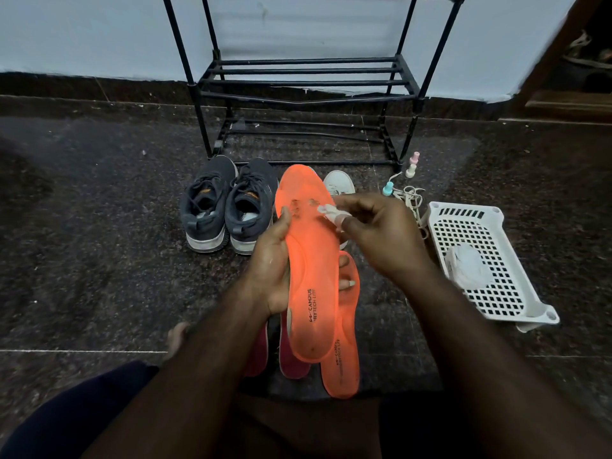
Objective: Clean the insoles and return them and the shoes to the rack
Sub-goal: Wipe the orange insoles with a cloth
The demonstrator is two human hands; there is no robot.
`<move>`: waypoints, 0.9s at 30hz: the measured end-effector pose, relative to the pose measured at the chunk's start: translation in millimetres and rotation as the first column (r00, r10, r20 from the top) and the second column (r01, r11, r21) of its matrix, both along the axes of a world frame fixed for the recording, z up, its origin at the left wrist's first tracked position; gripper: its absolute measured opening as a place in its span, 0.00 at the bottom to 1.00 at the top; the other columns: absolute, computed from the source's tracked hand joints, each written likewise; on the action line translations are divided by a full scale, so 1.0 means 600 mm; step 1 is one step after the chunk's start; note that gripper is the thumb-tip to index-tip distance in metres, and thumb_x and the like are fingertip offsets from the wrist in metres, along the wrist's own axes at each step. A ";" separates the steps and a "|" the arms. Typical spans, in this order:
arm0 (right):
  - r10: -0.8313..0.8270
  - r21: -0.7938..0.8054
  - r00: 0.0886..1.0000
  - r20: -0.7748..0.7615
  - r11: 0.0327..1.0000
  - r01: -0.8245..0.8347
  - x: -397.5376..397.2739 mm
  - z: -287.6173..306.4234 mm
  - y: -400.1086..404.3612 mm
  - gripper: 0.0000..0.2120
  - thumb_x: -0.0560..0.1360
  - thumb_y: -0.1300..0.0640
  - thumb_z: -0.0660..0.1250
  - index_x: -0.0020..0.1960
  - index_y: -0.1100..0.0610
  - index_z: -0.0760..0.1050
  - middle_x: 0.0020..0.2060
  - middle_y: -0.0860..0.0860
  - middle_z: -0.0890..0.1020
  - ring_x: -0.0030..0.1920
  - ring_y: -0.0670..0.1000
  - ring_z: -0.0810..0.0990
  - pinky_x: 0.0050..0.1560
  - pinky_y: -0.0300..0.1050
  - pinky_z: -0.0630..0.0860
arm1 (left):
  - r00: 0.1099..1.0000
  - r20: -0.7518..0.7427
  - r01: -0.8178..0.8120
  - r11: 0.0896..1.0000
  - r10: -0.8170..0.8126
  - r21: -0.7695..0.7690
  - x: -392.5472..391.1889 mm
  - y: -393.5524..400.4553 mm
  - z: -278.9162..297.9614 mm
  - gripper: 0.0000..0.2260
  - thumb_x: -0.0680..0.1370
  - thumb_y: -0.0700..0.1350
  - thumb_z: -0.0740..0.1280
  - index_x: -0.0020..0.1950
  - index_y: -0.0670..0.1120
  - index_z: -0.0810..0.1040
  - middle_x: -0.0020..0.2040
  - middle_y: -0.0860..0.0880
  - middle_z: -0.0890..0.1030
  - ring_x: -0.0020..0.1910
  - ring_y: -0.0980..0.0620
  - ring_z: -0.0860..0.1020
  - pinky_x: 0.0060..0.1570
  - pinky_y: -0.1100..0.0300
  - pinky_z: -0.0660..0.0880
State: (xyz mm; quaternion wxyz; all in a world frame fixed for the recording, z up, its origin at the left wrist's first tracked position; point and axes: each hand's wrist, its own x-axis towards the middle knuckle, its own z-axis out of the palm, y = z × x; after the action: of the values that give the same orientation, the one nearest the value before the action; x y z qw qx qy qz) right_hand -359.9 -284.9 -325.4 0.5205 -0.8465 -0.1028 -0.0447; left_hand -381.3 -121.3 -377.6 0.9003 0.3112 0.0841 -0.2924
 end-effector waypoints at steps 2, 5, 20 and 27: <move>-0.026 -0.227 0.985 0.173 0.972 0.065 0.004 -0.012 0.010 0.11 0.73 0.59 0.72 0.55 0.53 0.83 0.49 0.47 0.85 0.50 0.47 0.82 0.57 0.43 0.77 | 0.999 0.017 0.045 0.999 -0.045 0.007 -0.002 -0.002 -0.001 0.35 0.78 0.71 0.53 0.61 0.45 0.83 0.60 0.37 0.75 0.54 0.38 0.76 0.65 0.29 0.63; -0.020 -0.318 0.973 0.229 0.943 0.094 0.004 -0.015 0.026 0.11 0.73 0.61 0.73 0.55 0.57 0.83 0.48 0.52 0.83 0.51 0.50 0.80 0.54 0.34 0.71 | 0.998 0.021 0.053 0.998 -0.053 0.015 -0.006 -0.009 -0.005 0.33 0.79 0.70 0.53 0.65 0.47 0.80 0.64 0.36 0.74 0.61 0.36 0.72 0.66 0.32 0.64; -0.013 -0.321 0.963 0.270 0.941 0.103 -0.021 -0.026 0.067 0.08 0.72 0.61 0.70 0.50 0.57 0.84 0.45 0.55 0.84 0.48 0.54 0.81 0.52 0.42 0.72 | 0.993 -0.029 -0.108 0.992 0.110 0.063 -0.007 -0.012 -0.006 0.29 0.81 0.64 0.53 0.63 0.44 0.80 0.58 0.40 0.82 0.59 0.41 0.79 0.67 0.45 0.68; 0.060 -0.273 0.985 0.163 0.962 -0.014 -0.053 -0.026 0.070 0.06 0.72 0.60 0.72 0.48 0.55 0.84 0.43 0.50 0.84 0.45 0.46 0.80 0.50 0.39 0.73 | 0.986 -0.016 -0.164 0.982 0.166 0.089 0.001 -0.005 -0.011 0.27 0.79 0.65 0.60 0.61 0.43 0.79 0.57 0.41 0.77 0.61 0.42 0.74 0.71 0.48 0.60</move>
State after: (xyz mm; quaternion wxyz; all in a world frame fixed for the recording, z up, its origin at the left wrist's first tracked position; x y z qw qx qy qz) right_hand -392.0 -242.8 -341.1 0.3899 -0.9007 -0.1678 -0.0922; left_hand -380.5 -124.1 -384.3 0.9060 0.3388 0.1327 -0.2164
